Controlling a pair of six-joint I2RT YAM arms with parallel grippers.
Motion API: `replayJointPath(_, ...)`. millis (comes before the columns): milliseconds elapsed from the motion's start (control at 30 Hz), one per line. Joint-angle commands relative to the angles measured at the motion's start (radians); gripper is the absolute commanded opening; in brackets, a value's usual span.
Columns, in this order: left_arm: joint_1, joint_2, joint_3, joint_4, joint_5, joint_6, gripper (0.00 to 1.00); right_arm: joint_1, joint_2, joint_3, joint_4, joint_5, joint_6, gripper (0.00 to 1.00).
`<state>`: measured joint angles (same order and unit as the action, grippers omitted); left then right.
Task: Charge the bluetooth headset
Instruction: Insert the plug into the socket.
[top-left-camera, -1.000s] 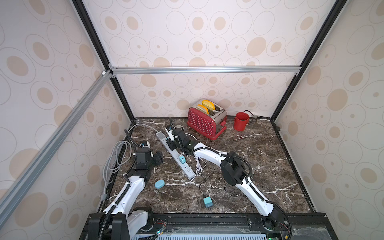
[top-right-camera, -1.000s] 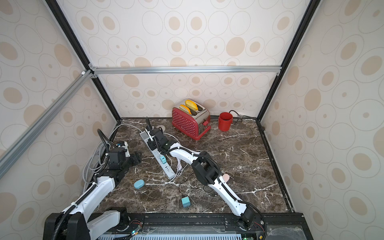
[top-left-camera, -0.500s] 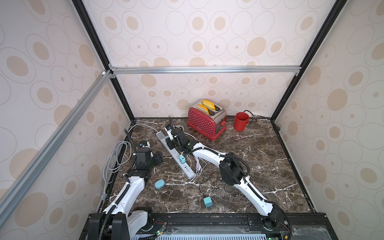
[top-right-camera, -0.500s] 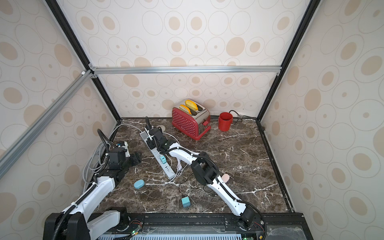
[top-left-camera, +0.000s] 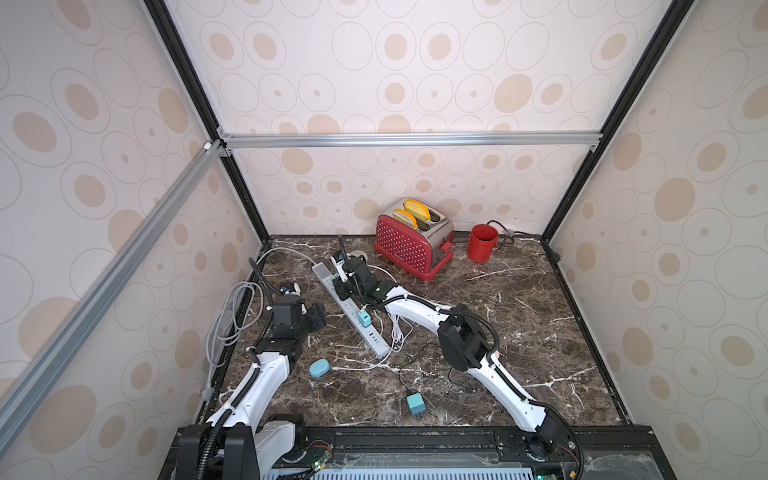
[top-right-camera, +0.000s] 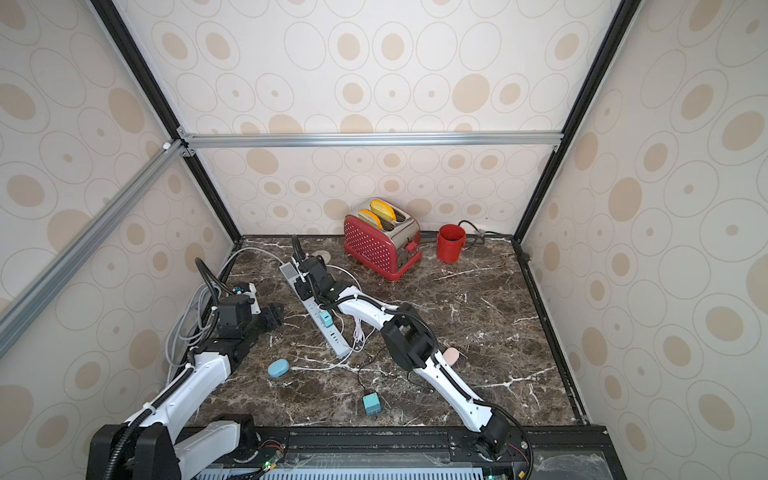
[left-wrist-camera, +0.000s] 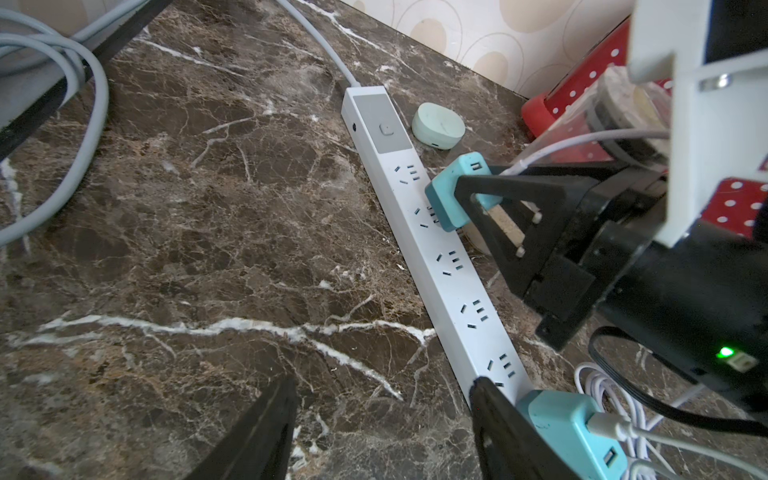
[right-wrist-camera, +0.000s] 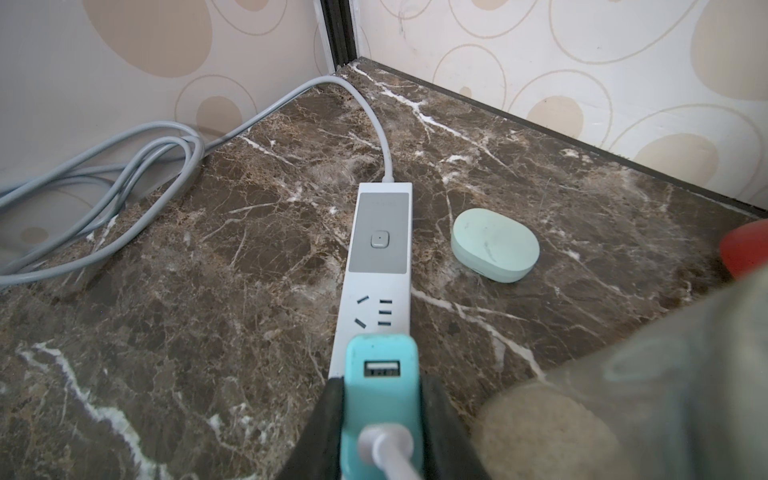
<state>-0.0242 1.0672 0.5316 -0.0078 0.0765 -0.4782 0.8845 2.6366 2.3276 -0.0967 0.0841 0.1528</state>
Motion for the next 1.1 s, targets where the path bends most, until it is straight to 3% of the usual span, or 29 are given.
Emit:
replayJointPath(0,0.007,0.0,0.014,0.011,-0.013,-0.01,0.68,0.002,0.018,-0.006,-0.059,0.005,0.015,0.14)
replayJointPath(300,0.006,-0.006,0.02,0.011,-0.014,-0.011,0.67,0.005,0.024,0.03,-0.177,0.003,0.059,0.14)
replayJointPath(800,0.006,0.012,0.028,0.019,-0.02,-0.002,0.67,0.013,0.195,0.3,-0.365,-0.026,0.078,0.15)
replayJointPath(1067,0.006,0.012,0.03,0.018,-0.019,-0.023,0.67,0.024,0.233,0.29,-0.417,-0.079,0.113,0.13)
